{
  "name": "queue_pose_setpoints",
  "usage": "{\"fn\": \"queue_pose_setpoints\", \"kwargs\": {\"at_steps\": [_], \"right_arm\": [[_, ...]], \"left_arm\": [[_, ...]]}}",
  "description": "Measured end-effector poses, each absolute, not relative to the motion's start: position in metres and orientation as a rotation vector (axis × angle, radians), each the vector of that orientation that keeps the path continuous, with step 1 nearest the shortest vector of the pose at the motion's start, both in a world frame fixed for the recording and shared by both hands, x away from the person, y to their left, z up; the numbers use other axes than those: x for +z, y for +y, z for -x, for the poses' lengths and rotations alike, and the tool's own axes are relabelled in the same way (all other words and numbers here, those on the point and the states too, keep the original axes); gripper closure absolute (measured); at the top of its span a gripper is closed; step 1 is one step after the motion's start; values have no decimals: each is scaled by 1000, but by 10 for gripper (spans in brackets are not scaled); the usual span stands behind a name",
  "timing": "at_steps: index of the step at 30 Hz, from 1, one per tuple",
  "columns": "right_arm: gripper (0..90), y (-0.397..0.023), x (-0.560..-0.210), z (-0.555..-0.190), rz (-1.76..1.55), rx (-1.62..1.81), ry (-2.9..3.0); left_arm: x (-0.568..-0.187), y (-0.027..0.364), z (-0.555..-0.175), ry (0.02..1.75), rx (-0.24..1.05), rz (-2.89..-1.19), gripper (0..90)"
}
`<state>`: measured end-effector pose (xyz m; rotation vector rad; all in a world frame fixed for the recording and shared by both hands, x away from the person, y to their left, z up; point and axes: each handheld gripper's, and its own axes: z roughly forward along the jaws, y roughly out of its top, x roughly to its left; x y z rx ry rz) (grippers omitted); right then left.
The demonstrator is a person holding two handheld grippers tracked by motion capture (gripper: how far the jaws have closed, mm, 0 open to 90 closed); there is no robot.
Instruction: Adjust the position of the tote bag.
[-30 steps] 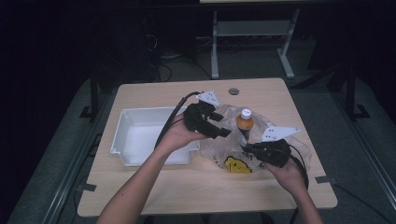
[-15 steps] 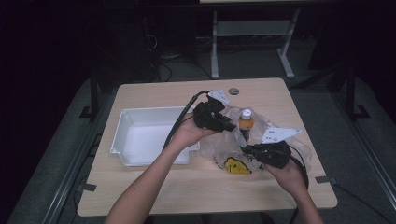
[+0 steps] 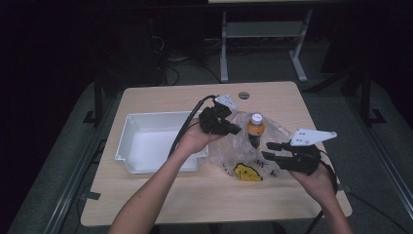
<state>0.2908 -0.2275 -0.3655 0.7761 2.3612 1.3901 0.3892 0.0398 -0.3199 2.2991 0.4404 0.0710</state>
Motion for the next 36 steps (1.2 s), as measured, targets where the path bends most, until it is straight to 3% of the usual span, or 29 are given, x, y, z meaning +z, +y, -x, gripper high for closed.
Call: {"fn": "queue_pose_setpoints", "kwargs": {"at_steps": [7, 20, 24, 32, 33, 34, 36], "right_arm": [[519, -265, -354, -294, -838, 1286, 2295], [492, -296, -362, -339, -928, 1094, 2359], [550, -292, -368, -358, -949, 1029, 2418], [817, -285, -380, -379, -940, 909, 2478], [817, -285, -380, -379, -940, 909, 2478], [883, -286, -380, -381, -950, 915, 2469], [898, -287, -380, -383, -948, 931, 2471]], "left_arm": [[-324, 52, -390, 473, 83, -2322, 897], [-327, 66, -397, 504, 109, -2352, 898], [-329, 70, -402, 524, 117, -2363, 899], [-336, 80, -412, 568, 137, -2385, 899], [-336, 80, -412, 568, 137, -2385, 899], [-337, 81, -414, 578, 137, -2385, 899], [-339, 81, -416, 583, 139, -2390, 899]]}}
